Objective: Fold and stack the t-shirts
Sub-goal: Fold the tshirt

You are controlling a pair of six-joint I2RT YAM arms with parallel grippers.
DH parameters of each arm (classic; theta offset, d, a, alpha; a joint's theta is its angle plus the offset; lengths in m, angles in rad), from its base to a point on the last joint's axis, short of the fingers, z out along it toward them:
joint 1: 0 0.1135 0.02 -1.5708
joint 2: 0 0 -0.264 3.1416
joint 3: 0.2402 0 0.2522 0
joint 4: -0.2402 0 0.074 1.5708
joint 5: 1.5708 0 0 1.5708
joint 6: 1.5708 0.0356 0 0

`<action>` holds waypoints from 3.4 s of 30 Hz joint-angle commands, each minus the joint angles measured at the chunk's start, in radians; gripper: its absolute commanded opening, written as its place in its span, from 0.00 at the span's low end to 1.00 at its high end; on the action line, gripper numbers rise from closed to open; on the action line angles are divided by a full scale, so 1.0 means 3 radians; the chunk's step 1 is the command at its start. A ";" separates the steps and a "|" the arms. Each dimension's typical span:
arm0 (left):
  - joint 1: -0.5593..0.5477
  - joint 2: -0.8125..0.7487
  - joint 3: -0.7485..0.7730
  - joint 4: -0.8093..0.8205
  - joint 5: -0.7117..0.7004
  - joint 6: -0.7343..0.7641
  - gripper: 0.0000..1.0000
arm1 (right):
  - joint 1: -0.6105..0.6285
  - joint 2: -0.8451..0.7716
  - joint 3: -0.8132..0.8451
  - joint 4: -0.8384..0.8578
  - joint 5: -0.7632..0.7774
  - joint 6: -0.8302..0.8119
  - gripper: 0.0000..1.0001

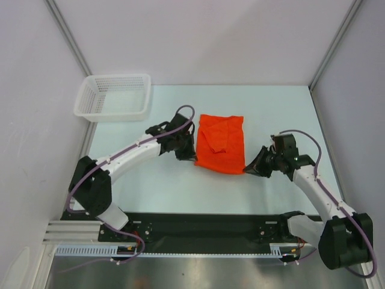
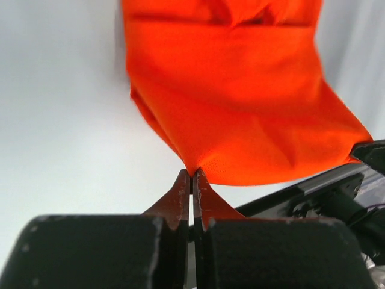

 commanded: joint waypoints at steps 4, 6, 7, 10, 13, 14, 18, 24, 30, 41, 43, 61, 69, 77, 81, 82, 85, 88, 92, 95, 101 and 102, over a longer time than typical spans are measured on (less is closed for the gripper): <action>0.0166 0.0631 0.1056 -0.0413 -0.0261 0.0394 0.00 | -0.0236 0.0760 0.0975 0.0164 -0.0066 -0.0178 0.00; 0.0268 0.0795 0.1351 -0.0434 -0.0210 0.0424 0.00 | -0.0302 0.0996 0.1271 0.0236 -0.0142 -0.0240 0.00; 0.0299 0.0938 0.1444 -0.0434 -0.0149 0.0435 0.00 | -0.0313 0.1225 0.1384 0.0241 -0.0163 -0.0265 0.00; 0.0416 0.1215 0.1869 -0.0454 0.0004 0.0491 0.01 | -0.0359 0.1533 0.1716 0.0374 -0.0219 -0.0306 0.00; 0.0519 0.1598 0.2324 -0.0515 0.0082 0.0511 0.01 | -0.0395 0.1942 0.1993 0.0502 -0.0352 -0.0337 0.00; 0.0565 0.1665 0.2406 -0.0505 0.0122 0.0506 0.01 | -0.0395 0.2120 0.2069 0.0573 -0.0383 -0.0347 0.00; 0.0652 0.1992 0.2830 -0.0434 0.0133 0.0532 0.05 | -0.0430 0.2474 0.2366 0.0671 -0.0475 -0.0368 0.00; 0.0785 0.2315 0.3219 -0.0301 0.0404 0.0460 0.08 | -0.0497 0.2878 0.2765 0.0742 -0.0527 -0.0363 0.00; 0.0810 0.2535 0.3388 -0.0050 0.0573 0.0394 0.14 | -0.0563 0.3083 0.2995 0.0763 -0.0547 -0.0342 0.00; 0.0851 0.2770 0.3511 0.0374 0.0645 0.0225 0.16 | -0.0605 0.3563 0.3261 0.0998 -0.0710 -0.0327 0.00; 0.0862 0.2785 0.3516 0.0440 0.0614 0.0200 0.13 | -0.0610 0.3655 0.3368 0.1054 -0.0777 -0.0291 0.00; 0.1107 0.3205 0.3910 0.0554 0.0446 0.0148 0.69 | -0.0768 0.4290 0.4059 0.1197 -0.0818 -0.0127 0.32; 0.1097 0.2336 0.3261 0.0711 0.0286 0.0399 0.61 | -0.0840 0.4086 0.4340 0.0768 -0.0593 -0.0526 0.61; 0.0928 0.2473 0.2821 0.1457 0.1053 -0.0158 0.29 | -0.0554 0.3921 0.3860 0.1334 -0.0827 -0.0150 0.21; 0.0872 0.2621 0.2754 0.1831 0.1028 -0.0296 0.26 | -0.0472 0.3983 0.3497 0.2059 -0.0823 0.0152 0.14; 0.0867 0.2657 0.2739 0.2009 0.1023 -0.0337 0.25 | -0.0456 0.4018 0.3395 0.2340 -0.0838 0.0235 0.12; 0.0872 0.2902 0.2800 0.2092 0.1038 -0.0455 0.24 | -0.0431 0.4162 0.3242 0.2734 -0.0808 0.0404 0.10; 0.0892 0.3061 0.2851 0.2271 0.0972 -0.0481 0.23 | -0.0436 0.4238 0.3108 0.3170 -0.0747 0.0537 0.07; 0.0948 0.3250 0.2902 0.2332 0.0803 -0.0496 0.24 | -0.0482 0.4412 0.3113 0.3391 -0.0731 0.0609 0.07; 0.1010 0.3505 0.3142 0.2256 0.0808 -0.0547 0.24 | -0.0563 0.4514 0.3118 0.3462 -0.0700 0.0629 0.07; 0.1122 0.3649 0.3454 0.2190 0.0854 -0.0481 0.25 | -0.0773 0.4663 0.3282 0.3213 -0.0618 0.0553 0.08; 0.1127 0.3634 0.3495 0.2134 0.0884 -0.0445 0.25 | -0.0793 0.4668 0.3343 0.3166 -0.0634 0.0537 0.07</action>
